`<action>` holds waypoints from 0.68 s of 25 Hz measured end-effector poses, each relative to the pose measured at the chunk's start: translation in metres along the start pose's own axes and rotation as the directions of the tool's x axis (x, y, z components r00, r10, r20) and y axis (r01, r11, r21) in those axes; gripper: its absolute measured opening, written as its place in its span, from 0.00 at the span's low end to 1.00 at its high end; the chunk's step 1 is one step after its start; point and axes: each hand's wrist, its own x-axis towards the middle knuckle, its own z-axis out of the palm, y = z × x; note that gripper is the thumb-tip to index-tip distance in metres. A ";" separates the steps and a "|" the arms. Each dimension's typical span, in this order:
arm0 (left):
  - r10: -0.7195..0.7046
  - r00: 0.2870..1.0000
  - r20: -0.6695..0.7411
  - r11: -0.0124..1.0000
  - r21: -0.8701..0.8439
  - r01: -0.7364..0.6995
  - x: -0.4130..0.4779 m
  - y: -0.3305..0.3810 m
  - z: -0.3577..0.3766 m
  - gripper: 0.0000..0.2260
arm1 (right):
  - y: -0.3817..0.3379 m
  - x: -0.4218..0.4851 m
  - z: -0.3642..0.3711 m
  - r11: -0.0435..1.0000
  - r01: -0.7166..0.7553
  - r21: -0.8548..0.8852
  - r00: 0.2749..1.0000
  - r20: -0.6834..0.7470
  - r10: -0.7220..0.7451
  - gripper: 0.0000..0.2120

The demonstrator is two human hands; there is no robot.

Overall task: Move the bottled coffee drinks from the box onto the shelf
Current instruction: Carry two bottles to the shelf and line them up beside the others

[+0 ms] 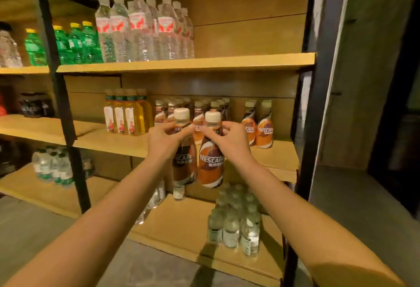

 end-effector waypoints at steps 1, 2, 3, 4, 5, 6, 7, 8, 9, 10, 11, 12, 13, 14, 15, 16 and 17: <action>0.001 0.999 0.052 1.000 -0.009 0.000 0.016 -0.005 0.008 0.15 | 0.003 0.010 -0.001 0.999 -0.016 -0.031 0.999 -0.041 0.014 0.15; 0.005 0.995 0.105 1.000 -0.028 -0.002 0.030 -0.009 0.017 0.13 | 0.005 0.019 -0.004 0.998 -0.027 -0.054 0.997 -0.077 0.023 0.14; 0.009 0.988 0.157 0.999 -0.048 -0.002 0.043 -0.012 0.027 0.11 | 0.007 0.026 -0.009 0.996 -0.042 -0.074 0.993 -0.117 0.033 0.14; 0.015 0.979 0.204 0.998 -0.068 -0.001 0.054 -0.015 0.037 0.10 | 0.010 0.034 -0.014 0.994 -0.060 -0.092 0.986 -0.160 0.044 0.15; 0.016 0.968 0.252 0.997 -0.081 0.005 0.065 -0.018 0.048 0.09 | 0.013 0.042 -0.021 0.991 -0.078 -0.110 0.977 -0.208 0.054 0.15; 0.013 0.958 0.287 0.996 -0.089 0.013 0.074 -0.021 0.059 0.09 | 0.016 0.049 -0.028 0.988 -0.091 -0.127 0.966 -0.253 0.056 0.15; 0.011 0.949 0.315 0.995 -0.100 0.022 0.081 -0.023 0.070 0.08 | 0.020 0.055 -0.034 0.985 -0.099 -0.143 0.956 -0.290 0.054 0.15; 0.017 0.937 0.348 0.993 -0.118 0.026 0.086 -0.023 0.081 0.05 | 0.025 0.061 -0.041 0.981 -0.107 -0.160 0.946 -0.319 0.051 0.15; 0.026 0.927 0.375 0.990 -0.137 0.028 0.090 -0.024 0.092 0.04 | 0.029 0.067 -0.046 0.976 -0.118 -0.180 0.940 -0.337 0.052 0.15; 0.025 0.917 0.398 0.988 -0.150 0.038 0.095 -0.028 0.103 0.04 | 0.034 0.073 -0.052 0.971 -0.135 -0.199 0.934 -0.354 0.058 0.16; 0.023 0.909 0.417 0.987 -0.154 0.046 0.099 -0.031 0.113 0.04 | 0.040 0.079 -0.057 0.966 -0.148 -0.211 0.929 -0.365 0.062 0.15; 0.021 0.899 0.437 0.986 -0.156 0.053 0.103 -0.033 0.122 0.03 | 0.045 0.084 -0.063 0.964 -0.153 -0.216 0.924 -0.376 0.062 0.15; 0.016 0.890 0.455 0.985 -0.160 0.064 0.108 -0.036 0.130 0.03 | 0.050 0.089 -0.067 0.961 -0.157 -0.227 0.921 -0.384 0.060 0.15; 0.013 0.886 0.464 0.983 -0.170 0.074 0.112 -0.038 0.138 0.03 | 0.056 0.094 -0.069 0.956 -0.165 -0.242 0.919 -0.390 0.060 0.16; 0.004 0.886 0.464 0.981 -0.172 0.086 0.117 -0.043 0.148 0.03 | 0.062 0.100 -0.073 0.951 -0.174 -0.256 0.916 -0.397 0.060 0.16; 0.003 0.885 0.465 0.980 -0.176 0.089 0.122 -0.046 0.155 0.03 | 0.069 0.105 -0.075 0.949 -0.182 -0.257 0.912 -0.405 0.065 0.16; 0.007 0.885 0.465 0.980 -0.179 0.086 0.126 -0.050 0.161 0.03 | 0.076 0.109 -0.077 0.950 -0.183 -0.254 0.913 -0.403 0.068 0.16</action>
